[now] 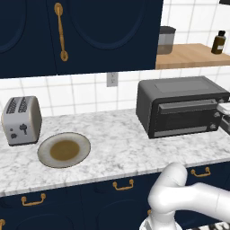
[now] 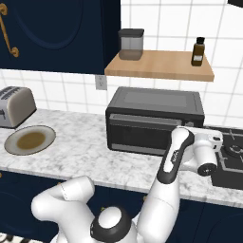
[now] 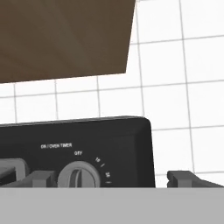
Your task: Pick up the kebab skewer and baguette bread, and place them inside the toaster oven. Close the toaster oven door and start by setting the timer.
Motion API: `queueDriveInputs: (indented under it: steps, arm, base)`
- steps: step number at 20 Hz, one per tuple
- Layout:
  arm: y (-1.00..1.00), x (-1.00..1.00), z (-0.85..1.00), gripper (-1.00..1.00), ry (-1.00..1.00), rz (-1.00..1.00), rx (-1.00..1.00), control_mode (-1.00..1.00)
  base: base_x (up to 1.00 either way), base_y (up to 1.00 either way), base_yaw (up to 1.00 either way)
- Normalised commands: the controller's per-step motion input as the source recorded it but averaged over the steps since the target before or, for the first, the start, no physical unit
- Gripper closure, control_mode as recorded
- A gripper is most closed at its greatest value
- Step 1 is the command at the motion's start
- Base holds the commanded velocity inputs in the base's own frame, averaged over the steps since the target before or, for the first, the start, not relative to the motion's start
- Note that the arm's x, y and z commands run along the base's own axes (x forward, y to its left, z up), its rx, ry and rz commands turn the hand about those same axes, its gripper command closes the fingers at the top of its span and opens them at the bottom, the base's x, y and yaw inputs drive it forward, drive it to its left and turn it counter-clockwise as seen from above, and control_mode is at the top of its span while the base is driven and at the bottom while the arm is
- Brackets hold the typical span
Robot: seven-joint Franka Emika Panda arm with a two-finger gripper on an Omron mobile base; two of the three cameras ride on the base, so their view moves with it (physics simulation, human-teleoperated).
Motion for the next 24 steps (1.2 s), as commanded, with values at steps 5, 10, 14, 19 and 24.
queueDriveInputs:
  steps: [5,10,14,19,24]
  arm:
    - [-0.04,0.07,0.0,-1.0,-0.01,0.0,0.0,-1.0]
    - [-0.15,0.0,0.0,-1.0,-0.03,0.0,0.0,-1.0]
    - [-0.1,0.05,0.0,-1.0,-0.01,0.0,0.0,-1.0]
    - [-0.02,0.21,0.0,1.0,0.0,0.0,0.0,-1.0]
    - [0.0,0.04,0.0,1.0,-0.04,0.0,-0.03,-1.0]
  base:
    - [0.0,0.0,0.0]
    - [0.0,0.0,0.0]
    - [0.0,0.0,0.0]
    - [0.0,0.0,0.0]
    - [0.0,0.0,0.0]
